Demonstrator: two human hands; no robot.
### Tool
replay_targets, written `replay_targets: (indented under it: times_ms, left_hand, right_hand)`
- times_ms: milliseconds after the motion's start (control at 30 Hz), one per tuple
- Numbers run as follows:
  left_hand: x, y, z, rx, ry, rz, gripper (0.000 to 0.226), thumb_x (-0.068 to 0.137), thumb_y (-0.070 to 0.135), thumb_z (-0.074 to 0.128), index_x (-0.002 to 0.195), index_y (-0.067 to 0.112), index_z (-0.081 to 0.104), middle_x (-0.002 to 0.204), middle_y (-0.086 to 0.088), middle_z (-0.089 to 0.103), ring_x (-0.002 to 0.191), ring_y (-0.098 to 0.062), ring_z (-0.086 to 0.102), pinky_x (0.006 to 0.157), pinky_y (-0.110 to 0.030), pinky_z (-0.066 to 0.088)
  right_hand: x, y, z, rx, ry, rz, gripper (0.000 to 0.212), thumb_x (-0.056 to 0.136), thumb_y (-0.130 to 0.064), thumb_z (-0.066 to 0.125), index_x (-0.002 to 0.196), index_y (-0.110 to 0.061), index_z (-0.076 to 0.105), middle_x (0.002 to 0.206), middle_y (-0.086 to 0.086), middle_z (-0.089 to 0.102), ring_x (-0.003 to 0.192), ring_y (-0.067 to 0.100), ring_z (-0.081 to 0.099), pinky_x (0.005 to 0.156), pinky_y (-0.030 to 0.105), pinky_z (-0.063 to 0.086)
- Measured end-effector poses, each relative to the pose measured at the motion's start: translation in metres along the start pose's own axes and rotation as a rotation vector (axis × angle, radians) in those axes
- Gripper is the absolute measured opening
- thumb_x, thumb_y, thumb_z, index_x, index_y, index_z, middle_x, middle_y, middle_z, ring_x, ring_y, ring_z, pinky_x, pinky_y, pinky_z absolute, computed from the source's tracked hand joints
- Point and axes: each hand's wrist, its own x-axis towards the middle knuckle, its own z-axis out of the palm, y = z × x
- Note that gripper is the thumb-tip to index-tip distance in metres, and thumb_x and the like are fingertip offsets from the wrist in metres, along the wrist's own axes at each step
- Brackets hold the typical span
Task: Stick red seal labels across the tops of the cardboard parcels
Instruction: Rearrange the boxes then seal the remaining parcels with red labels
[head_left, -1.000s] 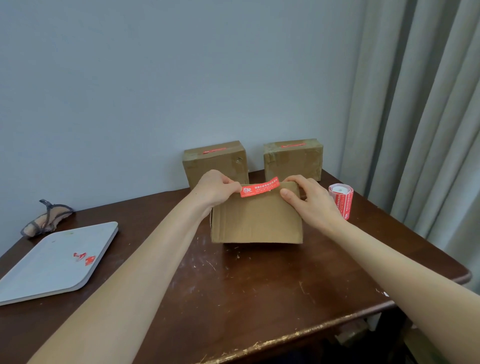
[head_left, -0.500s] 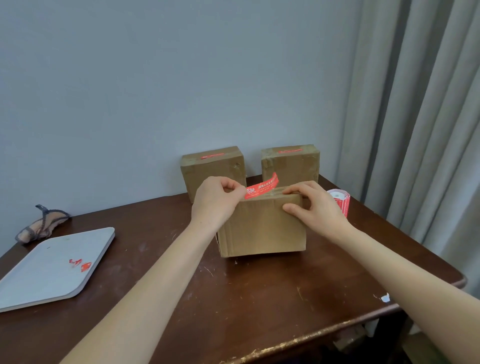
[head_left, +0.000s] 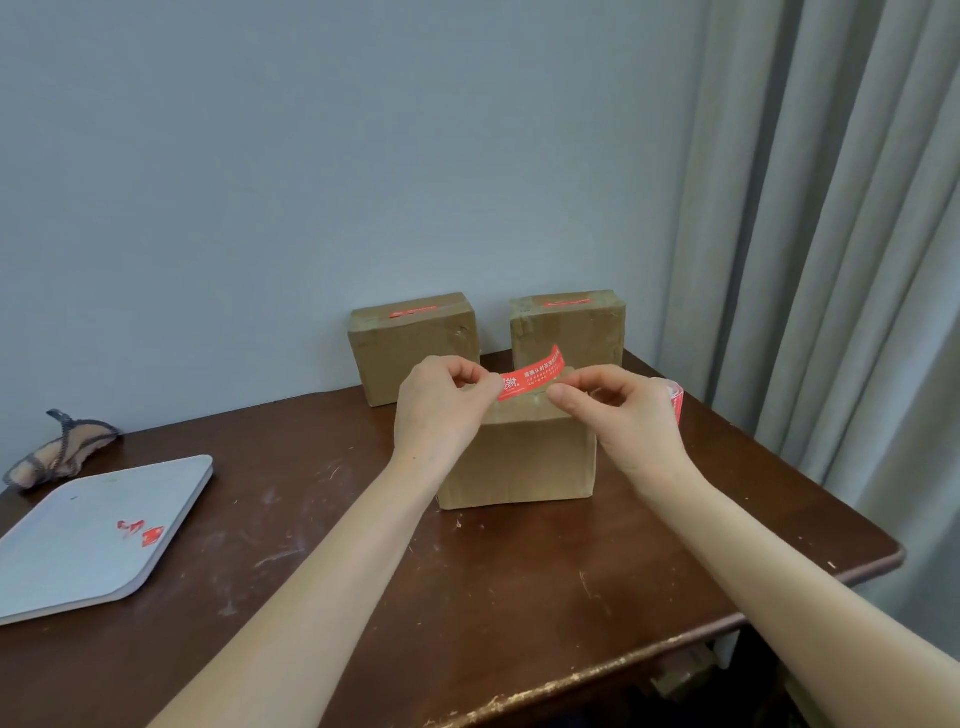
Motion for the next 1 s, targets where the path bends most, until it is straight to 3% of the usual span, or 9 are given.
replay_targets:
  times_ms: [200,367,500,600,733,833,933,1000]
  left_hand:
    - [-0.002,0.000,0.001,0.006,-0.025,-0.003,0.012,0.083,0.024,0.060,0.078,0.018,0.069,0.090,0.003,0.064,0.076,-0.011,0.055,0.056,-0.019,0.036]
    - [-0.003,0.001,-0.001,-0.047,-0.097,-0.061,0.019,0.085,0.023,0.061,0.069,0.017,0.069,0.070,0.003,0.062,0.064,-0.009,0.049,0.056,-0.021,0.037]
    - [-0.006,0.005,-0.003,-0.156,-0.170,-0.155,0.021,0.086,0.021,0.061,0.077,0.006,0.071,0.078,0.003,0.062,0.076,-0.012,0.053,0.062,-0.019,0.036]
    - [-0.005,0.007,-0.003,-0.185,-0.198,-0.206,0.019,0.086,0.022,0.062,0.068,0.018,0.066,0.080,0.015,0.059,0.091,-0.016,0.058,0.064,-0.018,0.037]
    - [-0.003,0.006,-0.005,-0.187,-0.220,-0.234,0.018,0.085,0.024,0.062,0.069,0.017,0.065,0.079,0.001,0.059,0.080,-0.017,0.055,0.076,-0.027,0.045]
    - [-0.001,0.006,-0.006,-0.207,-0.213,-0.247,0.016,0.082,0.022,0.063,0.069,0.015,0.066,0.080,0.003,0.061,0.073,-0.015,0.054,0.090,-0.037,0.048]
    - [0.000,0.005,-0.007,-0.210,-0.208,-0.254,0.015,0.082,0.023,0.063,0.069,0.017,0.066,0.082,0.006,0.061,0.074,-0.013,0.055,0.091,-0.037,0.048]
    - [0.001,0.004,-0.006,-0.195,-0.208,-0.245,0.017,0.083,0.022,0.063,0.068,0.015,0.065,0.082,0.003,0.061,0.074,-0.015,0.055,0.085,-0.033,0.048]
  right_hand:
    - [0.002,0.002,-0.001,-0.018,0.034,-0.016,0.001,0.084,-0.021,0.073,0.084,-0.020,0.073,0.081,0.000,0.069,0.070,0.012,0.054,0.066,0.022,0.047]
    - [0.003,0.003,-0.002,-0.096,0.020,-0.018,0.012,0.091,-0.020,0.064,0.080,-0.026,0.066,0.077,0.003,0.065,0.070,0.011,0.050,0.068,0.026,0.043]
    - [0.006,0.007,-0.003,-0.202,-0.024,-0.019,0.019,0.096,-0.022,0.056,0.077,-0.027,0.058,0.066,-0.006,0.055,0.060,0.007,0.044,0.055,0.014,0.035]
    - [0.008,0.012,-0.004,-0.296,-0.063,-0.039,0.021,0.098,-0.023,0.052,0.077,-0.026,0.053,0.064,-0.008,0.049,0.058,0.008,0.041,0.056,0.022,0.036]
    - [0.011,0.019,-0.005,-0.422,-0.060,-0.060,0.016,0.099,-0.023,0.049,0.084,-0.021,0.053,0.072,-0.007,0.054,0.070,0.019,0.053,0.067,0.037,0.045]
    - [0.013,0.022,-0.008,-0.420,-0.036,-0.067,0.016,0.099,-0.019,0.049,0.084,-0.019,0.053,0.073,-0.010,0.053,0.069,0.012,0.051,0.066,0.032,0.043]
    - [0.012,0.021,-0.010,-0.402,-0.063,-0.068,0.018,0.099,-0.018,0.048,0.082,-0.021,0.052,0.073,-0.010,0.053,0.068,0.009,0.049,0.064,0.026,0.040]
    - [0.009,0.020,-0.011,-0.373,-0.109,-0.053,0.021,0.099,-0.019,0.046,0.079,-0.020,0.052,0.071,-0.008,0.053,0.069,0.012,0.049,0.065,0.031,0.041]
